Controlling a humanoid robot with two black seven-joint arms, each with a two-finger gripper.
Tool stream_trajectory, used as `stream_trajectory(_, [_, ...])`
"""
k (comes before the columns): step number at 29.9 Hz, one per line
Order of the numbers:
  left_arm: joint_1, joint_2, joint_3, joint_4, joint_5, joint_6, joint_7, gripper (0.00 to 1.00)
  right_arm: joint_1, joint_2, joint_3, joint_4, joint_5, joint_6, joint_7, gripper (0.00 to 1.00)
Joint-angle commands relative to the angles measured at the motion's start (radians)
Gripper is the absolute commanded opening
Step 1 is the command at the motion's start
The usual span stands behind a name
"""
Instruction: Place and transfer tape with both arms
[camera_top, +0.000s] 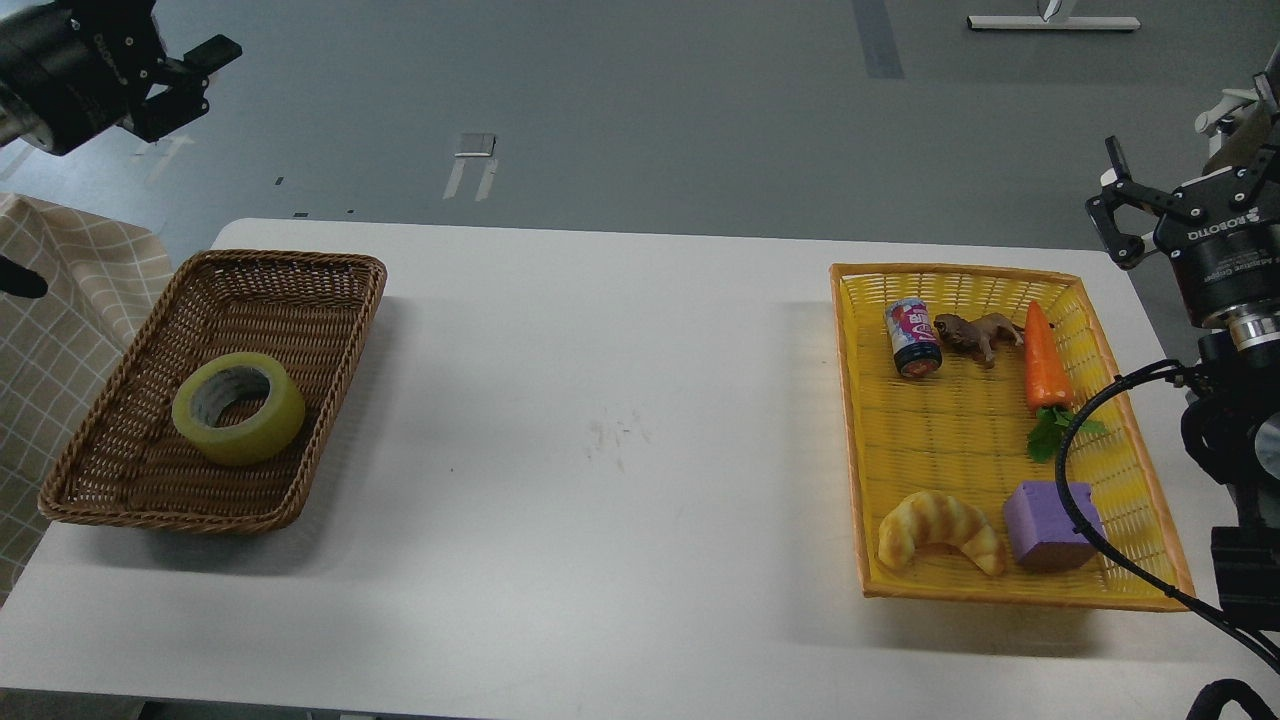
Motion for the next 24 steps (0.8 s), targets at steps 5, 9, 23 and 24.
stream_trajectory(5, [0.012, -0.211, -0.145, -0.004, -0.052, -0.041, 0.000, 0.98, 0.078, -0.008, -0.069, -0.008, -0.008, 0.000, -0.003, 1.00])
stream_trajectory(9, [0.013, -0.291, -0.157, -0.012, -0.054, -0.047, 0.000, 0.98, 0.107, -0.035, -0.121, -0.009, -0.008, 0.000, -0.003, 1.00])
stream_trajectory(23, [0.128, -0.614, -0.223, -0.012, -0.113, -0.068, 0.013, 0.98, 0.239, -0.069, -0.314, -0.087, -0.013, 0.000, -0.003, 1.00])
stream_trajectory(24, [0.143, -0.639, -0.226, -0.013, -0.113, -0.068, 0.013, 0.98, 0.245, -0.063, -0.317, -0.092, -0.010, 0.000, -0.003, 1.00])
